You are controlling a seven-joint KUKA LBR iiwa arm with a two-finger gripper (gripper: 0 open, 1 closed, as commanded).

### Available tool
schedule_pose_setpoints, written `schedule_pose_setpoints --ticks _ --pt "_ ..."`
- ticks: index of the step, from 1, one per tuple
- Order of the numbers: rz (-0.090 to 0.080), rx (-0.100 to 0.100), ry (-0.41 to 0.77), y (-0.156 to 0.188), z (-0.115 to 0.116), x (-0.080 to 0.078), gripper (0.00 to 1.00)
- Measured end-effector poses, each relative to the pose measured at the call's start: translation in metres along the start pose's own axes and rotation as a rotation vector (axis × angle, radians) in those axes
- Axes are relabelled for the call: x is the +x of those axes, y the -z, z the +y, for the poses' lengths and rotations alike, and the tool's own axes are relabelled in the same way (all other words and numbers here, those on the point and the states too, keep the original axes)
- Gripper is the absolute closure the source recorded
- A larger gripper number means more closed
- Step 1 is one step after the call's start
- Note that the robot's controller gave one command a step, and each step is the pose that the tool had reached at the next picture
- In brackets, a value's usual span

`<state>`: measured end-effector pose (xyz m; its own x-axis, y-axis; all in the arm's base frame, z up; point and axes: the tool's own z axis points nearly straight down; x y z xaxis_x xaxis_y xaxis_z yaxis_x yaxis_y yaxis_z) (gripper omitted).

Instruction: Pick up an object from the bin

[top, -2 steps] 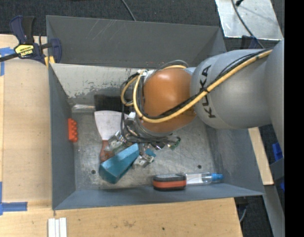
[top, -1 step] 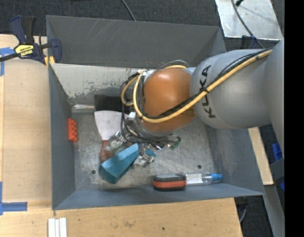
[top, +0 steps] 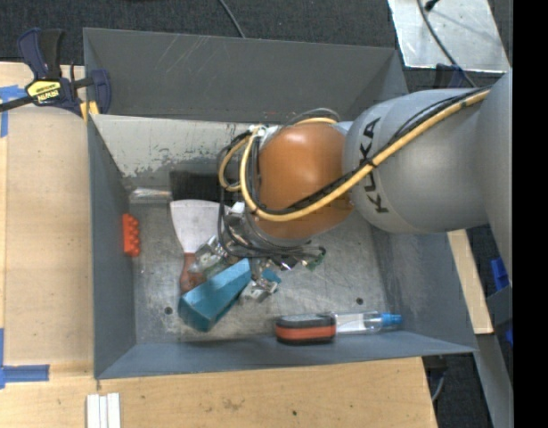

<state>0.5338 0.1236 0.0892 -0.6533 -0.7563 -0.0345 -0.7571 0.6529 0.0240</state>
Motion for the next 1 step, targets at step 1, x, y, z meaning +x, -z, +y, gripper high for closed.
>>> schedule_pose_setpoints --ticks 1 --pt "0.0 0.001 -0.001 0.0 -0.0004 0.0001 1.0"
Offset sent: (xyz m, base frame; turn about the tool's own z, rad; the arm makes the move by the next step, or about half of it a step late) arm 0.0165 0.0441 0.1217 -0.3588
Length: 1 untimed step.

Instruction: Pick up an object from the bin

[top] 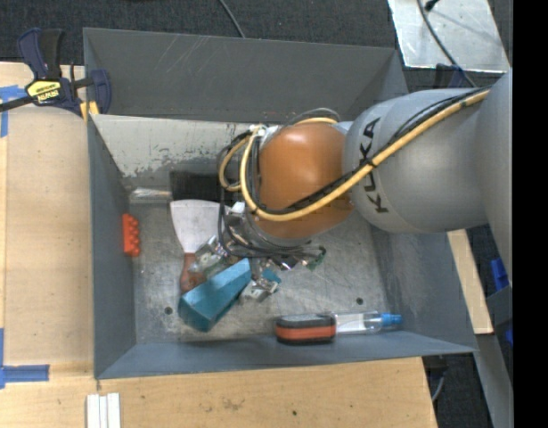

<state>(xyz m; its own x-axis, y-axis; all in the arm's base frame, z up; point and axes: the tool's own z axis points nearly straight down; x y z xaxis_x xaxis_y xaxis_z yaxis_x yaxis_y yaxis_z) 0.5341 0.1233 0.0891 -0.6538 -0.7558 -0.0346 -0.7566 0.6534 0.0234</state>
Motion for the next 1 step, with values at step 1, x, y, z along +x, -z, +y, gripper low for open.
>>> schedule_pose_setpoints --ticks 1 --pt "0.0 0.001 -0.001 0.0 -0.0004 0.0001 1.0"
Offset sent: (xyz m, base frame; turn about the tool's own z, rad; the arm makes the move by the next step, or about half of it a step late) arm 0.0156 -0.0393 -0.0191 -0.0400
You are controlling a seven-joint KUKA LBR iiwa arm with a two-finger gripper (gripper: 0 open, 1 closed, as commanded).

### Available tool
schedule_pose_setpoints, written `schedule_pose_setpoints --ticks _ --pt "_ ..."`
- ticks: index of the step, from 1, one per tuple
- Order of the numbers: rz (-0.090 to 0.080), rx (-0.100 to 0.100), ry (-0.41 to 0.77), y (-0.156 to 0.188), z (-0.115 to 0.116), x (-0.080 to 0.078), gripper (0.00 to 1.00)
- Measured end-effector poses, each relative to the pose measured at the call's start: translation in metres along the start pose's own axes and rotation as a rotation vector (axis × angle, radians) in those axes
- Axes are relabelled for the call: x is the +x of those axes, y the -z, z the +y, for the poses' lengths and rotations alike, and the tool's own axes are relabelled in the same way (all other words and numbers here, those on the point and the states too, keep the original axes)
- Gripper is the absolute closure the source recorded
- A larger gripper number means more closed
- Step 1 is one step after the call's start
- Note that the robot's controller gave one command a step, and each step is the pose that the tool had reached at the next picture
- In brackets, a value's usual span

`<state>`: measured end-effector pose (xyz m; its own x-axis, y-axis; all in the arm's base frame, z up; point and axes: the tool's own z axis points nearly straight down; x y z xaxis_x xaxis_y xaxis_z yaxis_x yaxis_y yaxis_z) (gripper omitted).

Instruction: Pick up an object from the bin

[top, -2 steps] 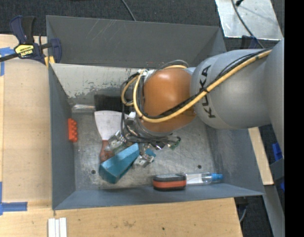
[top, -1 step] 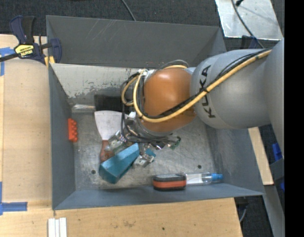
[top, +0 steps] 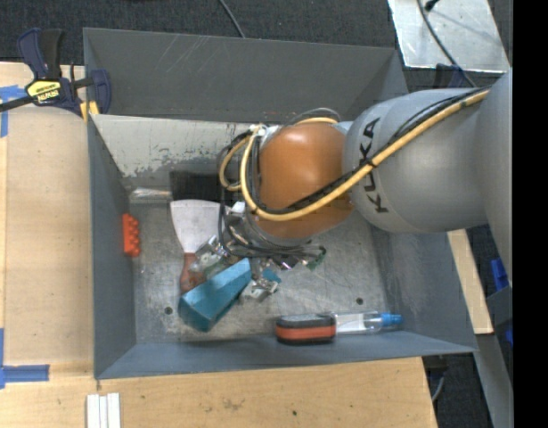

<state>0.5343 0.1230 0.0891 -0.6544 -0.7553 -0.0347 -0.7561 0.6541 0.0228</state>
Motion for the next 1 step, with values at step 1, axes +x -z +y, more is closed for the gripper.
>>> schedule_pose_setpoints --ticks 1 --pt "0.0 0.001 -0.001 0.0 -0.0006 0.0001 1.0"
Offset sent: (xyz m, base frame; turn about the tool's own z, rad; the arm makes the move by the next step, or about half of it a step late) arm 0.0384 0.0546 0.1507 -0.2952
